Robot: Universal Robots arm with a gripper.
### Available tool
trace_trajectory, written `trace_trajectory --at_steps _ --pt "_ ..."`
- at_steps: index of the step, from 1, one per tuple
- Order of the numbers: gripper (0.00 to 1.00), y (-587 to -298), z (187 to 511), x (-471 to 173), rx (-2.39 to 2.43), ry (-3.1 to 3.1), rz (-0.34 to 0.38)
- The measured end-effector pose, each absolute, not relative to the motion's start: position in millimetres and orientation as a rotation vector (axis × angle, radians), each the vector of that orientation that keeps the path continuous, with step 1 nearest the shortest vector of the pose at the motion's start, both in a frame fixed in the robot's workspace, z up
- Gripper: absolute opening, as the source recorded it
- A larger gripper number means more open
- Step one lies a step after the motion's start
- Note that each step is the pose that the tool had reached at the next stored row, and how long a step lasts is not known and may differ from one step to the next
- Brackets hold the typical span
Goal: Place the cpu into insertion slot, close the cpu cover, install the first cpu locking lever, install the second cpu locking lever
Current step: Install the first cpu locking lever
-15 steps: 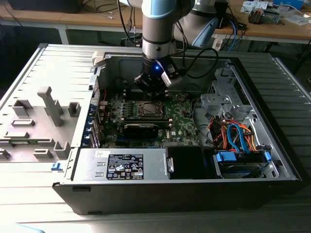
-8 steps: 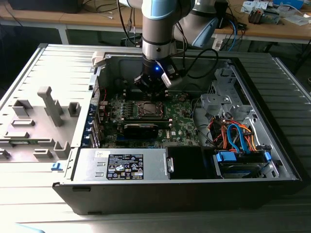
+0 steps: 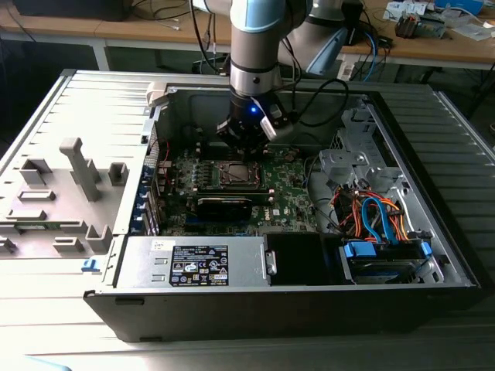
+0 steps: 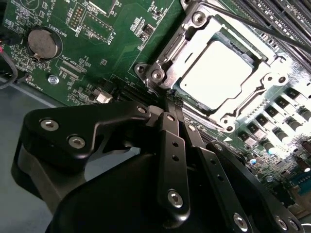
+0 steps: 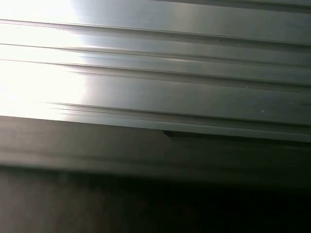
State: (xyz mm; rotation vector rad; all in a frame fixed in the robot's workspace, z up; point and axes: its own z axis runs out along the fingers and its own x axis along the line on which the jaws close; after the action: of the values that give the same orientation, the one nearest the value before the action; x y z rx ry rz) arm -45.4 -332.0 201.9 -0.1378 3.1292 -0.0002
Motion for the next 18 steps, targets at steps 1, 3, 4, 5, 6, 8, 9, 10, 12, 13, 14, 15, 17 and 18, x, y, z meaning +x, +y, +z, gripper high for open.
trace_trajectory --at_steps 1,3,4,5,6,8,9,10,12,13,14,15,17,18 --pt "0.11 -331.1 201.8 -45.3 -0.139 3.129 0.0" --pt "0.11 -330.2 202.5 -45.2 -0.141 3.129 0.002" --pt "0.11 -330.1 203.5 -45.2 -0.141 3.128 0.002" --pt "0.11 -330.1 204.4 -45.2 -0.141 3.128 0.002" --pt "0.11 -330.3 206.1 -45.2 -0.141 3.128 0.001" --pt "0.11 -330.4 209.7 -45.3 -0.141 3.127 0.001" --pt "0.11 -330.5 211.8 -45.3 -0.141 3.127 0.001" --pt "0.11 -330.5 213.9 -45.3 -0.141 3.127 0.0" --pt "0.11 -330.8 217.4 -45.4 -0.141 3.126 0.0" --pt "0.11 -331.4 218.3 -45.5 -0.141 3.126 0.001" --pt "0.11 -333.2 218.6 -45.5 -0.141 3.126 0.001" --pt "0.11 -335.0 218.6 -45.5 -0.141 3.126 0.001" --pt "0.11 -339.4 218.6 -45.5 -0.141 3.126 0.001" --pt "0.11 -343.3 218.6 -45.5 -0.141 3.126 0.001"
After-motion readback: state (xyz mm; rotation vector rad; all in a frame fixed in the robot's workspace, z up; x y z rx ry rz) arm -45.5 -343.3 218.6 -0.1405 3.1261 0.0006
